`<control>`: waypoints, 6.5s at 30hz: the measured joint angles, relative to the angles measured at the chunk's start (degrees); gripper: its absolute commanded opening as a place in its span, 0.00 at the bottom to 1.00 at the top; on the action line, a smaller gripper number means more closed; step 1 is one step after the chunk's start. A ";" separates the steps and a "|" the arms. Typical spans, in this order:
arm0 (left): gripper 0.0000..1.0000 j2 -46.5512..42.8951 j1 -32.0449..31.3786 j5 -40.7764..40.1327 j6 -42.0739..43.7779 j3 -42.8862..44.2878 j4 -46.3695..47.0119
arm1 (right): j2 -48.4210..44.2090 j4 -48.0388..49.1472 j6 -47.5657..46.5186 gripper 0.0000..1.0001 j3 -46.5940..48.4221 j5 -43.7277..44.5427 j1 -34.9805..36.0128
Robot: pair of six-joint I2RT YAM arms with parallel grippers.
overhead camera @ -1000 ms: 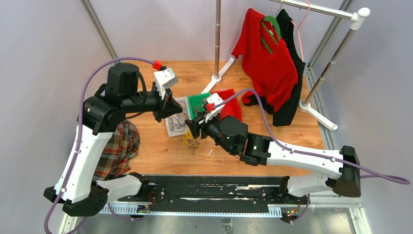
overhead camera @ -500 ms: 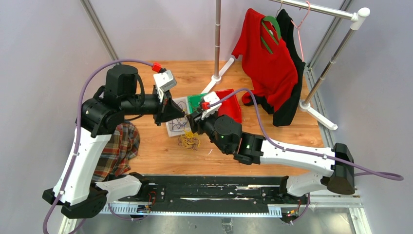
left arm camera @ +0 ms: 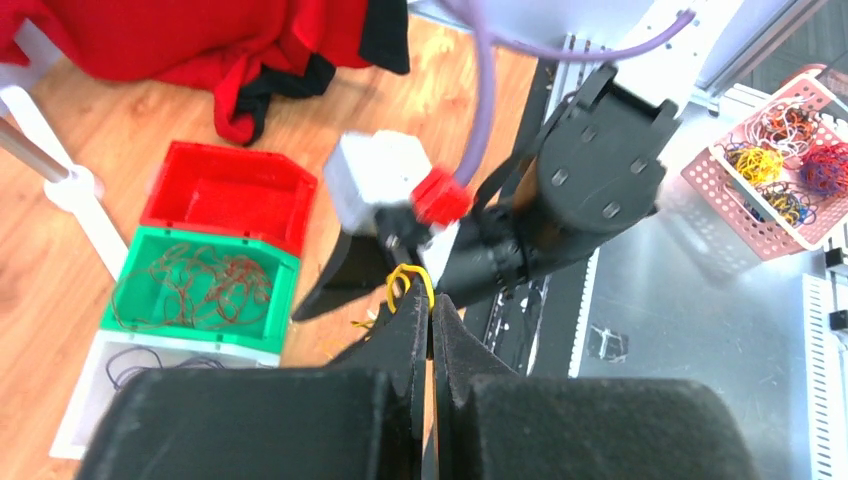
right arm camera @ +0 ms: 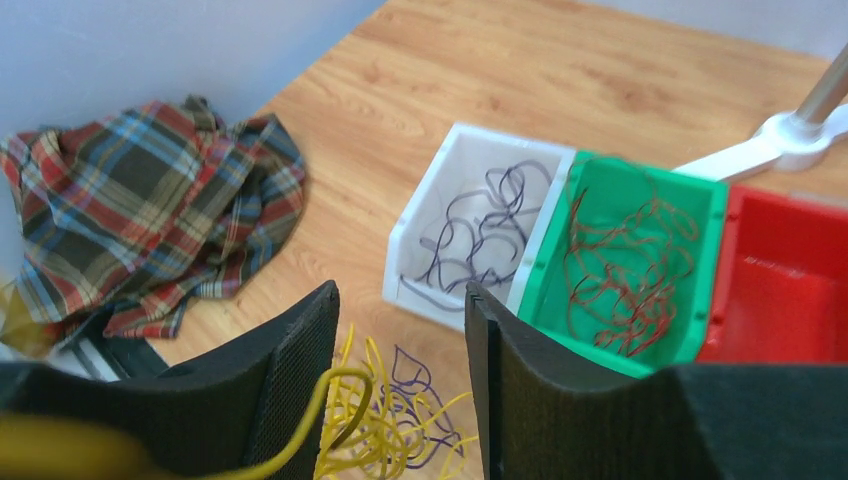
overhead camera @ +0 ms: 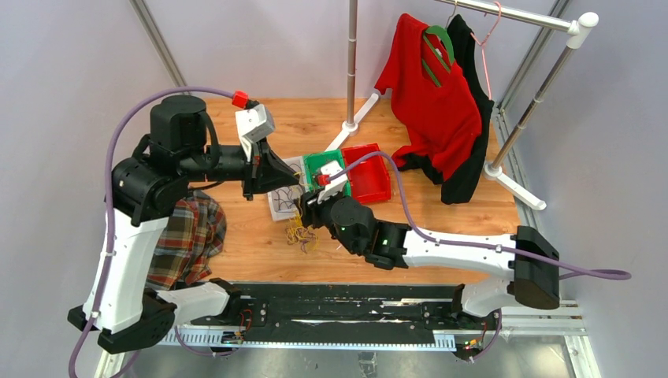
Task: Untangle the cables
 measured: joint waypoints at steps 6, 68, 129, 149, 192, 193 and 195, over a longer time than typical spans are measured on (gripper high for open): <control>0.00 1.40 0.00 1.44 -0.24 4.61 -0.46 | 3.72 0.98 5.46 0.47 -4.04 -2.19 -0.04; 0.00 3.34 -0.04 -3.61 5.33 19.02 -0.66 | -7.32 -2.23 2.01 0.39 -4.92 -27.23 -1.44; 0.00 2.10 -0.04 -10.27 11.72 19.63 -1.60 | 8.50 2.05 11.32 0.40 -16.87 -19.45 -2.49; 0.00 -4.24 -0.04 -14.71 15.58 9.27 -1.44 | 27.61 10.34 8.24 0.15 -6.23 -18.91 -1.49; 0.20 -37.86 2.56 -71.87 67.14 -58.97 2.71 | -51.67 -43.36 19.10 0.01 -25.90 0.66 -32.39; 0.27 -38.36 2.60 -70.20 66.29 -60.00 2.23 | -50.77 -42.60 18.47 0.01 -25.68 -2.51 -32.41; 0.56 -38.88 2.60 -66.49 64.50 -61.07 1.27 | -48.59 -41.00 17.49 0.01 -25.07 -8.17 -32.41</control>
